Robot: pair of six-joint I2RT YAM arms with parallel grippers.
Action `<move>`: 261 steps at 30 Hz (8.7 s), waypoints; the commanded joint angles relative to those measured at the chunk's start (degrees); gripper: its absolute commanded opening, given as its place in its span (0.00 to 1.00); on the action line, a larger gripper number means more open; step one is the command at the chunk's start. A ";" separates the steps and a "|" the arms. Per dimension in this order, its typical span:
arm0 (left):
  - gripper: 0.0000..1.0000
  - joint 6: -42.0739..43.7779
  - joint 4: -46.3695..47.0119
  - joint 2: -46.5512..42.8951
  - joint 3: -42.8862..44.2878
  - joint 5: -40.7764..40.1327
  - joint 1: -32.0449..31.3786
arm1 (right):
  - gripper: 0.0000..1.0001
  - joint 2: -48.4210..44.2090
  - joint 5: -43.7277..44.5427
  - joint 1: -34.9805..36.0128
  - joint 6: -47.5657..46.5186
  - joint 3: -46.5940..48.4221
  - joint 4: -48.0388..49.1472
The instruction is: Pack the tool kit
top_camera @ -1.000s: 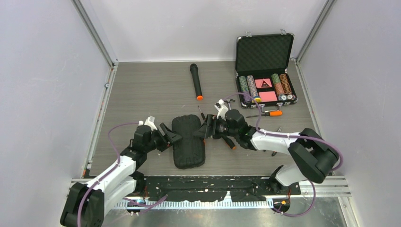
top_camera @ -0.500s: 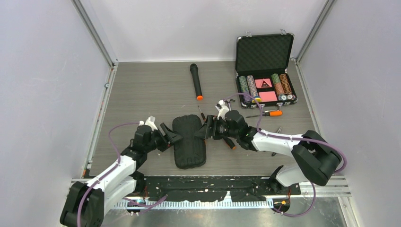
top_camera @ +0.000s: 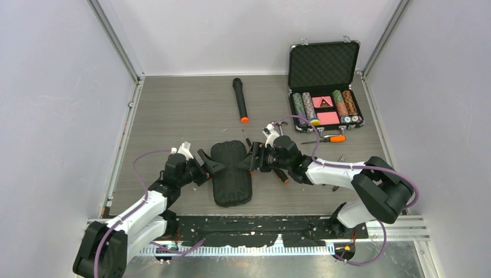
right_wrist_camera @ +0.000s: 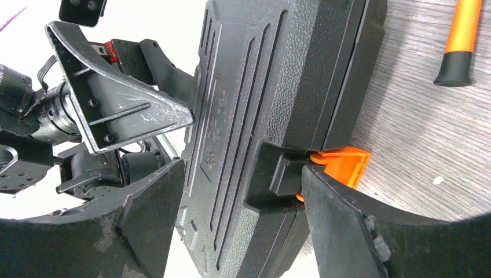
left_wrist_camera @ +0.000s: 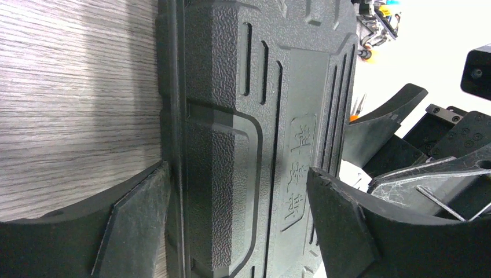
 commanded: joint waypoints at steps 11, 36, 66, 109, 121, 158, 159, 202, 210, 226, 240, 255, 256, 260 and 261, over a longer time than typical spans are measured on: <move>0.99 -2.96 8.74 -2.55 -0.52 3.09 -1.26 | 0.78 -1.84 -9.49 1.05 6.12 -0.43 16.65; 1.00 2.00 -9.60 -16.65 0.51 -0.96 -2.25 | 0.87 -12.09 10.91 1.35 -5.21 1.46 -12.80; 0.03 -2.21 -4.50 -5.36 -5.42 -7.94 -8.45 | 0.85 -1.74 -5.98 1.56 0.23 0.64 7.35; 0.60 9.78 -27.79 -15.62 7.26 -24.03 -12.74 | 0.82 -13.86 9.03 2.05 -9.60 7.06 -18.55; 1.00 11.66 -32.83 -4.75 22.47 -30.48 -32.72 | 0.91 -27.44 0.66 -9.08 -5.88 -10.83 -16.09; 0.59 1.40 -4.53 16.56 5.26 -5.98 -8.49 | 0.92 -19.40 -13.45 -10.43 -16.22 -17.99 7.72; 0.59 1.26 -4.13 17.09 5.25 -5.79 -8.47 | 0.92 -19.97 -12.89 -10.77 -16.99 -18.00 5.74; 0.51 -5.05 16.44 28.32 1.46 4.57 -5.66 | 0.94 6.12 8.63 0.46 3.00 -5.47 16.35; 0.53 -7.48 18.96 25.06 -0.13 5.80 -5.69 | 0.77 -1.70 8.28 0.98 -1.19 0.76 6.84; 0.78 -2.70 2.47 10.94 1.30 -0.46 -7.97 | 0.62 1.83 25.39 8.41 -22.28 36.67 -47.21; 0.97 -1.32 -19.93 -15.04 0.53 -14.57 -7.97 | 0.66 5.80 30.34 14.75 -25.00 40.92 -49.73; 1.00 5.11 -47.36 -31.25 12.08 -27.08 -7.90 | 0.91 -10.94 30.57 3.12 -30.67 26.93 -49.37; 1.00 5.54 -46.46 -30.06 12.49 -25.19 -7.94 | 0.92 -11.75 30.43 2.65 -31.15 26.04 -48.94; 1.00 5.74 -42.55 -24.46 13.20 -19.14 -7.87 | 0.94 -13.01 29.23 -1.36 -31.76 19.17 -45.86; 1.00 5.54 -41.63 -23.55 12.97 -18.05 -7.93 | 0.94 -13.13 27.76 -3.07 -32.24 18.16 -44.13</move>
